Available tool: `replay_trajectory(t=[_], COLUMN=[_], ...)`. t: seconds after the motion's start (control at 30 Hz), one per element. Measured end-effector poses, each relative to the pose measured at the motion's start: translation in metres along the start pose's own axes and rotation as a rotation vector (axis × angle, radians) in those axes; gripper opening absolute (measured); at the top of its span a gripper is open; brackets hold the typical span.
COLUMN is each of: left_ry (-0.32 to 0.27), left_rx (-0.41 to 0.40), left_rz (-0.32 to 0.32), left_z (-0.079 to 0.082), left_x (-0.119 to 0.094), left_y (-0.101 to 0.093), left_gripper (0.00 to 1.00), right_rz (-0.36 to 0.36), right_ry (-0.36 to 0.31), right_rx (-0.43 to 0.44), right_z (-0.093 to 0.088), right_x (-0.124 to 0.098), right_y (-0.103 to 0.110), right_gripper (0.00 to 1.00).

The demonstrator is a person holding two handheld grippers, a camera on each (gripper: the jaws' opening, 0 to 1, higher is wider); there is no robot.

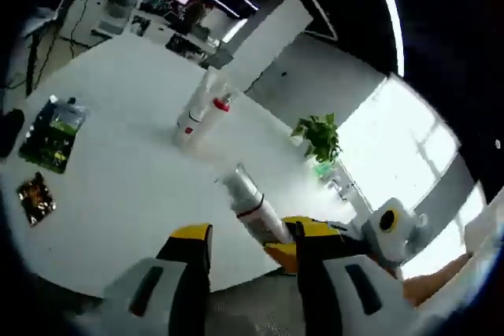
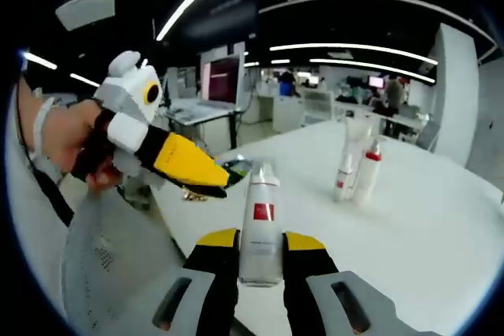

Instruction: Arrange the skincare products in the storage area until every visible bottle or jar stands upright without overlapping.

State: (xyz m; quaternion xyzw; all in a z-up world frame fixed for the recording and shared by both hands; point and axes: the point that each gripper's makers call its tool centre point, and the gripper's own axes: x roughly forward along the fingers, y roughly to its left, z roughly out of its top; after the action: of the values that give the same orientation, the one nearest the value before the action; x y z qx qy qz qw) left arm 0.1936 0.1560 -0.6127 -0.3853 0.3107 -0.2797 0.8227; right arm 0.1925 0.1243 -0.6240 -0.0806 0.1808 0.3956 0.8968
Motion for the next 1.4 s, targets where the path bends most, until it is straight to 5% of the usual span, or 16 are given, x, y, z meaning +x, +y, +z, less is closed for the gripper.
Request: replay_trajectory(t=[0.07,0.1,0.17,0.23,0.37,0.47,0.8,1.0,1.17,1.3,1.4], left_ry=[0.033,0.041,0.030,0.005,0.027,0.030,0.055,0.024,-0.001,0.032,0.055], left_rx=[-0.081,-0.056,-0.042,-0.114,-0.115,-0.119,0.066,0.151,0.332,0.452,0.557], left_rz=[-0.009,-0.008,-0.024,-0.063,-0.055,-0.041,0.004,0.058,0.083,0.126,0.151], left_z=[-0.012,-0.012,-0.007,-0.002,-0.006,-0.007,-0.013,-0.003,0.007,0.000,-0.012], left_x=[0.002,0.002,0.000,0.000,-0.004,-0.005,-0.005,-0.012,-0.018,-0.020,-0.019], left_y=[0.004,0.006,0.001,-0.003,0.004,0.004,0.004,0.015,0.015,0.020,0.020], left_gripper=[0.48,0.48,0.43,0.38,0.21,0.20,0.16,0.15,0.15,0.16,0.16], right_rz=[0.019,0.036,0.056,0.074,0.104,0.108,0.148,0.173,0.246,0.219,0.206], right_ry=[-0.021,-0.028,-0.042,-0.048,-0.047,-0.043,0.028,0.052,-0.057,-0.164,-0.142], right_rx=[-0.006,-0.018,-0.048,-0.055,-0.109,-0.105,-0.032,0.049,0.265,0.422,0.401], right_z=[0.007,0.010,0.014,0.016,0.017,0.016,-0.001,-0.004,0.014,0.029,0.024], right_x=[0.001,0.001,0.002,0.002,0.004,0.004,0.005,-0.002,-0.016,-0.027,-0.024], right_y=[0.007,0.013,0.021,0.029,0.044,0.044,0.048,0.043,0.048,0.037,0.038], right_gripper=[0.15,0.15,0.15,0.15,0.15,0.15,0.17,0.24,0.30,0.31,0.30])
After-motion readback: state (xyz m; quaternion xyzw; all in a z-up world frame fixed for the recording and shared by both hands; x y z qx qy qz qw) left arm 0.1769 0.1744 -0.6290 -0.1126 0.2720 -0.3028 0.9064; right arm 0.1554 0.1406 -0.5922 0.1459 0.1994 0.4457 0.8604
